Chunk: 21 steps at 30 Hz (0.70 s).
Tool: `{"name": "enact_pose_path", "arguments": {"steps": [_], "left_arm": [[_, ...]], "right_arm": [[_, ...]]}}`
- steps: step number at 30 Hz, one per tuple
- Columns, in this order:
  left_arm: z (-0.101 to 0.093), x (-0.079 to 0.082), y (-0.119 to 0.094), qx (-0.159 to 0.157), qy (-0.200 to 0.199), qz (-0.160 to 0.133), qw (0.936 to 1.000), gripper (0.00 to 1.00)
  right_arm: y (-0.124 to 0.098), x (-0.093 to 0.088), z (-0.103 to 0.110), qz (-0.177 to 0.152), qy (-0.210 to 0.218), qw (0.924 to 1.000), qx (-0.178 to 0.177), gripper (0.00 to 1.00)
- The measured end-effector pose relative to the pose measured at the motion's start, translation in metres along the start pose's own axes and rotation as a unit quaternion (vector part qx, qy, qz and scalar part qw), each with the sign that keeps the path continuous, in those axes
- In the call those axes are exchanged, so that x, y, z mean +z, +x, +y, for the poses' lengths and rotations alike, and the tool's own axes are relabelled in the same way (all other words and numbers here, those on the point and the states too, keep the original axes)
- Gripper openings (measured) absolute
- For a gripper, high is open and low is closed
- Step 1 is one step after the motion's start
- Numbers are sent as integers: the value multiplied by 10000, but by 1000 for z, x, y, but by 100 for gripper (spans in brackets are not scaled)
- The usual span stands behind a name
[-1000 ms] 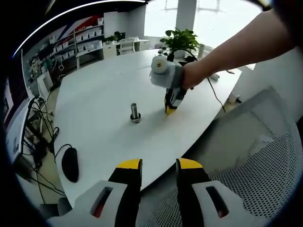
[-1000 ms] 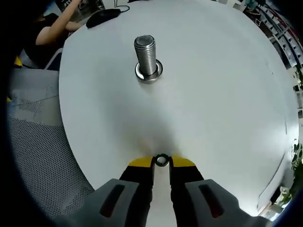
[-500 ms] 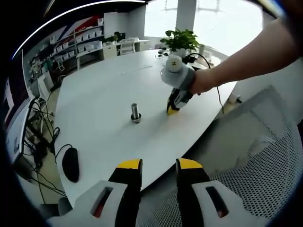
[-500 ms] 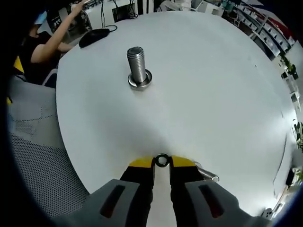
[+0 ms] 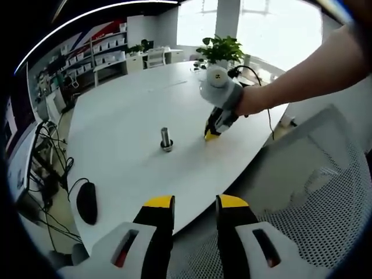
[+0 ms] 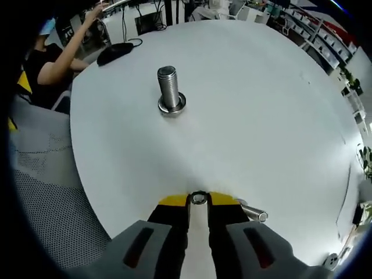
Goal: Place the washer onto the threaded stud by aligning its center hole with the stud, sliding it down to the base, and recovering from edge contact or off-axis alignment until the washer reaches the visible bottom stop.
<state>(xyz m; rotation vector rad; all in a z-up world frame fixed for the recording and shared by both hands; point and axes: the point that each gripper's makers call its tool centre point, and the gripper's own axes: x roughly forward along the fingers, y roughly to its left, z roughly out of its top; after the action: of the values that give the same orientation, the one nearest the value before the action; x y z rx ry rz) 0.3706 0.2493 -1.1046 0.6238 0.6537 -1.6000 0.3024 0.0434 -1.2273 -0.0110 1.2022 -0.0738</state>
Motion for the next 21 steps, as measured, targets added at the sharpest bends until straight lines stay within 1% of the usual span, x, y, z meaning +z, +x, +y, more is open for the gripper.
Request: {"name": "enact_pose_path", "arguments": {"steps": [1,2,4,5,6,7,8,9,10,11,13,14,16,17,18,19,21], "left_arm": [[-1,1,-1,-3,1,-13,10000,26],[0,1,-1,-1,-2,-17,10000,26],[0,1,0,-8,4,-28,10000,26],[-1,1,-1,-13,15,-31,10000,26],[0,2,0,-13,24,-35,10000,26],[0,2,1,-14,29,-38,10000,26],[0,2,0,-12,24,-40,10000,26],[-1,2,-2,-8,19,-39,10000,26],[-2,2,-3,-3,20,-45,10000,26],[0,2,0,1,24,-54,10000,26],[0,2,1,-10,22,-48,10000,26],[-1,2,1,-23,29,-36,10000,26],[-2,2,0,-41,47,-28,10000,26],[-2,2,0,-46,52,-27,10000,26],[-2,1,0,-48,51,-24,10000,26],[-2,1,1,-50,49,-17,10000,26],[-3,1,-2,-43,36,-7,10000,26]], "right_arm": [[1,7,-7,-194,202,9994,-202,3],[0,4,-4,-82,29,9999,-51,3],[1,5,-7,-85,164,9998,5,3],[2,-1,-4,110,210,9997,110,3],[-1,-1,-11,92,-84,9999,-108,3],[-3,5,-15,-112,-256,9993,-252,3],[-5,5,-13,-118,-145,9997,-169,3],[-4,3,-11,-105,111,9999,-56,3],[-5,2,-13,-120,134,9998,-71,3],[-11,1,-12,-170,111,9997,-108,3],[-12,0,-12,-213,98,9997,-82,3],[-12,-1,-11,-202,67,9998,-23,3],[-12,-6,-12,-118,-17,9999,-46,3],[-13,-4,-12,-136,-82,9999,-60,3],[-15,-2,-13,-180,-45,9998,-42,3],[-18,-1,-11,-250,89,9996,-1,3],[-20,-2,-11,-243,67,9997,-5,4]]}}
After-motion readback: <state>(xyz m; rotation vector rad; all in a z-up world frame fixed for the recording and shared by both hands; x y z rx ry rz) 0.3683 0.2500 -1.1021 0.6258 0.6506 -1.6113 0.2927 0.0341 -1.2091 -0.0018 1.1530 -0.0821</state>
